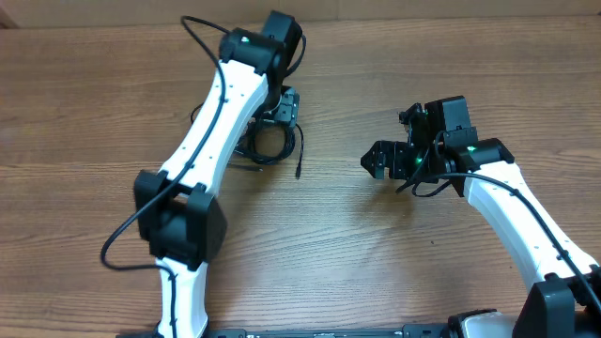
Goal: Untangle cables
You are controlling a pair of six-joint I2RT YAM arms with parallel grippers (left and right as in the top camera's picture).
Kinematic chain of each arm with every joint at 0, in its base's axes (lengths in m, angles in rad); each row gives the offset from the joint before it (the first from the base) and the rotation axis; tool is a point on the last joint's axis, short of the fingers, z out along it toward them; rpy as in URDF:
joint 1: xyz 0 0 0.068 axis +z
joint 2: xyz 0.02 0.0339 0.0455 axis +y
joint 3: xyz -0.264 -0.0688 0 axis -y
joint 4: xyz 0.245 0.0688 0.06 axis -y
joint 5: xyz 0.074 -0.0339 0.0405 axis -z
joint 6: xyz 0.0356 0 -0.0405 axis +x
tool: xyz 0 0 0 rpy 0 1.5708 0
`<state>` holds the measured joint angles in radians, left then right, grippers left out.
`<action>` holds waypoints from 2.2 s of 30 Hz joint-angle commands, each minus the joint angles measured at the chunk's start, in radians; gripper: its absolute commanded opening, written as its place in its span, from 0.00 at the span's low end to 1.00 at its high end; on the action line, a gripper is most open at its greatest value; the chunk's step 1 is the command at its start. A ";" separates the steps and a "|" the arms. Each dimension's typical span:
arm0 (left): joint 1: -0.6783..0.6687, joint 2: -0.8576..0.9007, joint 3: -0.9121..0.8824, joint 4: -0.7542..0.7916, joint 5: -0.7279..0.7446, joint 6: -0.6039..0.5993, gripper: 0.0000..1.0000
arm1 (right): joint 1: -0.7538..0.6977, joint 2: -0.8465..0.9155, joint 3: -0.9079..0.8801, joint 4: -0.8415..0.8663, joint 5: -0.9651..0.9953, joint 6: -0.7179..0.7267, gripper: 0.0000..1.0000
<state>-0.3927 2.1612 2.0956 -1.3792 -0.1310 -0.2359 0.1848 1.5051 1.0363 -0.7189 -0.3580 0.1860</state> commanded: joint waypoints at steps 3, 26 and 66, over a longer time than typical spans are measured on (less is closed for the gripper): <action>0.002 0.088 0.014 0.049 -0.007 0.086 0.79 | 0.001 -0.004 0.030 0.003 0.010 -0.003 0.94; 0.084 0.188 0.013 0.212 0.084 0.649 0.74 | 0.001 -0.004 0.030 0.002 0.010 -0.004 0.96; 0.144 0.190 -0.200 0.412 0.214 0.758 0.73 | 0.001 -0.004 0.030 -0.020 0.010 -0.003 0.96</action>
<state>-0.2588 2.3398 1.9198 -0.9718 0.0788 0.5426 0.1848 1.5051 1.0363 -0.7437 -0.3580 0.1860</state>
